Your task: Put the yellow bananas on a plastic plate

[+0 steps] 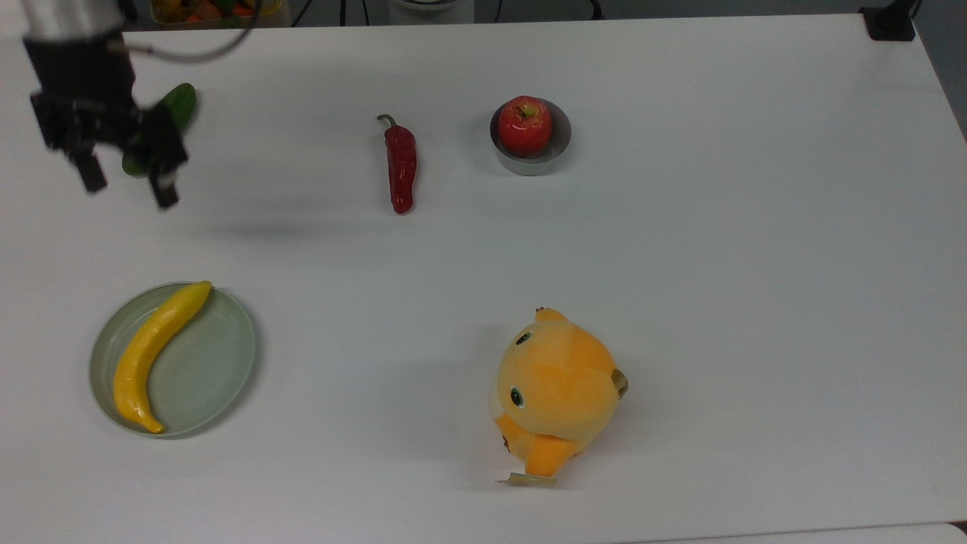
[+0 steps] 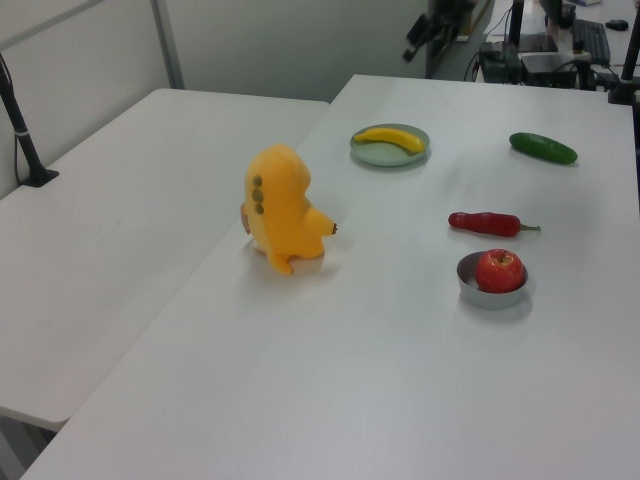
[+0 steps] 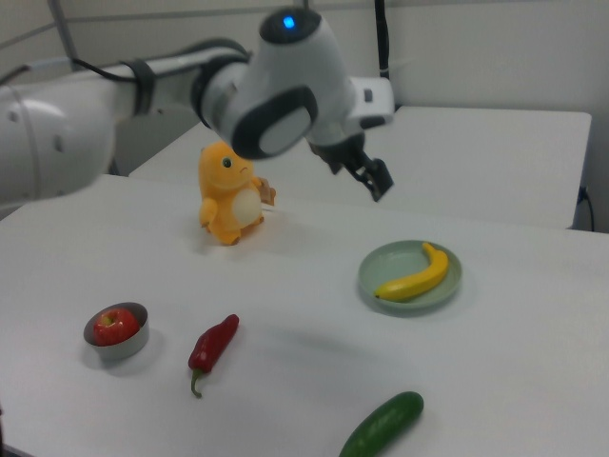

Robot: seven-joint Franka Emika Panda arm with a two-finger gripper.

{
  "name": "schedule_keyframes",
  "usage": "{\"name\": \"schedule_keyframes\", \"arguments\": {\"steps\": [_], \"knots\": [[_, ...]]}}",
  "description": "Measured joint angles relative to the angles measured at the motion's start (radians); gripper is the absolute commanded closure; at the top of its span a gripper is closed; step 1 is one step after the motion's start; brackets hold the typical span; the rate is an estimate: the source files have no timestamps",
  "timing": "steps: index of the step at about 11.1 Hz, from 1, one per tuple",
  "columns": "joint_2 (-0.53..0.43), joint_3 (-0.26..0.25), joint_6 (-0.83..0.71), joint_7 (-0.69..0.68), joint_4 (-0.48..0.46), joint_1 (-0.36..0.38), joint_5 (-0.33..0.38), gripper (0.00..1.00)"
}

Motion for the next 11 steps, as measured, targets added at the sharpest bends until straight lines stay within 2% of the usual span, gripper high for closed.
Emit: {"name": "schedule_keyframes", "arguments": {"steps": [3,5,7,11], "knots": [[-0.164,0.003,-0.341,0.015,-0.02,0.039,-0.081,0.0],[-0.237,0.006,-0.5,0.109,-0.025,0.11,-0.104,0.0],[-0.309,0.009,-0.64,0.183,-0.027,0.189,-0.157,0.0],[-0.381,0.024,-0.715,0.205,-0.053,0.297,-0.177,0.0]]}}
